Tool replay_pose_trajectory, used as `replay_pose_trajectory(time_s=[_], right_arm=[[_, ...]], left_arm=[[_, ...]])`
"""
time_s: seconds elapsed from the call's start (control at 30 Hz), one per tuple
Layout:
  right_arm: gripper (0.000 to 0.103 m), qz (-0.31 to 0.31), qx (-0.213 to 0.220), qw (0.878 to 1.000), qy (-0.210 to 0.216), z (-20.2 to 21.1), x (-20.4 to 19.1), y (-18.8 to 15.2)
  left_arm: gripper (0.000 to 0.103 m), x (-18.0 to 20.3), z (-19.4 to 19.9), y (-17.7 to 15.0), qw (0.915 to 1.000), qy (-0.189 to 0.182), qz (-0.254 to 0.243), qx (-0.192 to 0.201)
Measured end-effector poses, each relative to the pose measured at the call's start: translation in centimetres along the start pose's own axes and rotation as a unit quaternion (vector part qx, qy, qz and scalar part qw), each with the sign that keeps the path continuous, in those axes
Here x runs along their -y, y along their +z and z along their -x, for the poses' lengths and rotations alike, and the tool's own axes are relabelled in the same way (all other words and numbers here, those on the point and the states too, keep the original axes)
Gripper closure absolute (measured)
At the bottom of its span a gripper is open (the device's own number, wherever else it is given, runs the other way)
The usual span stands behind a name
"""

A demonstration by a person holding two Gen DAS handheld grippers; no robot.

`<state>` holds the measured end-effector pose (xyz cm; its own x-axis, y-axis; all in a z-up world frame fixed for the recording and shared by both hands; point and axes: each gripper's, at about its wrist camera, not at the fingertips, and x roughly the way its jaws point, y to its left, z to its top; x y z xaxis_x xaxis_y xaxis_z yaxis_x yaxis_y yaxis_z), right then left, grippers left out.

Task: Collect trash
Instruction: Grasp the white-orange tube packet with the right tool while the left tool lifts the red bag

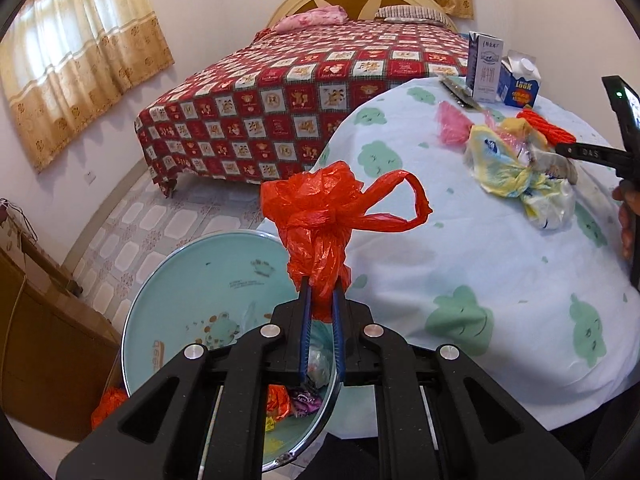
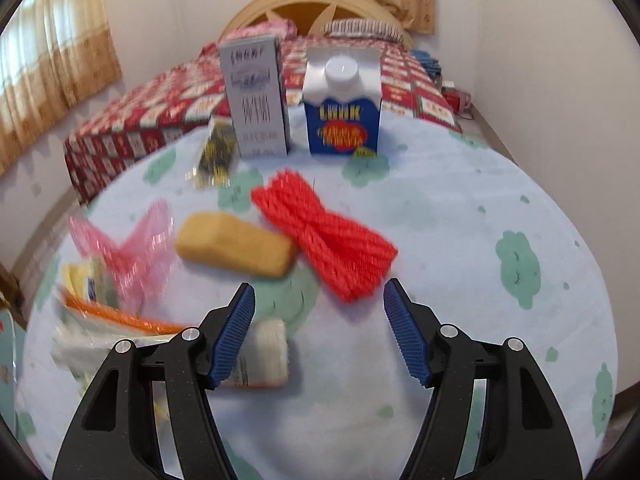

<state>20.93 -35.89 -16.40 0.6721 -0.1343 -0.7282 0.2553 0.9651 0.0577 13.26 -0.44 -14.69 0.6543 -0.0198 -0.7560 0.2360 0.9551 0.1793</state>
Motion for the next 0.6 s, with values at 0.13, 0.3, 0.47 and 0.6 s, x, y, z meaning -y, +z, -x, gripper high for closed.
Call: replay_pose_trajectory(time_s=[0.13,0.3,0.47,0.6], right_arm=[[0.037,0.007,-0.018,1.0,0.004,1.9,-0.1,-1.8],[0.034,0.024,-0.027,0.999,0.023,4.4,-0.7,-4.5],[0.034,0.022,0.022,0.998,0.064,7.3,-0.4,-6.1],[0.035,0.044,0.017,0.995,0.089,7.4,-1.2,-6.5]], left_arm=[[0.093,0.0,-0.1,-0.4,1.0,-0.002,0.0,-0.002],[0.093,-0.5,0.8,-0.4,1.0,-0.002,0.003,0.007],[0.093,-1.4,1.8,-0.8,0.9998,0.011,0.006,0.018],[0.093,-1.7,2.1,-1.4,0.9997,0.017,0.004,0.017]])
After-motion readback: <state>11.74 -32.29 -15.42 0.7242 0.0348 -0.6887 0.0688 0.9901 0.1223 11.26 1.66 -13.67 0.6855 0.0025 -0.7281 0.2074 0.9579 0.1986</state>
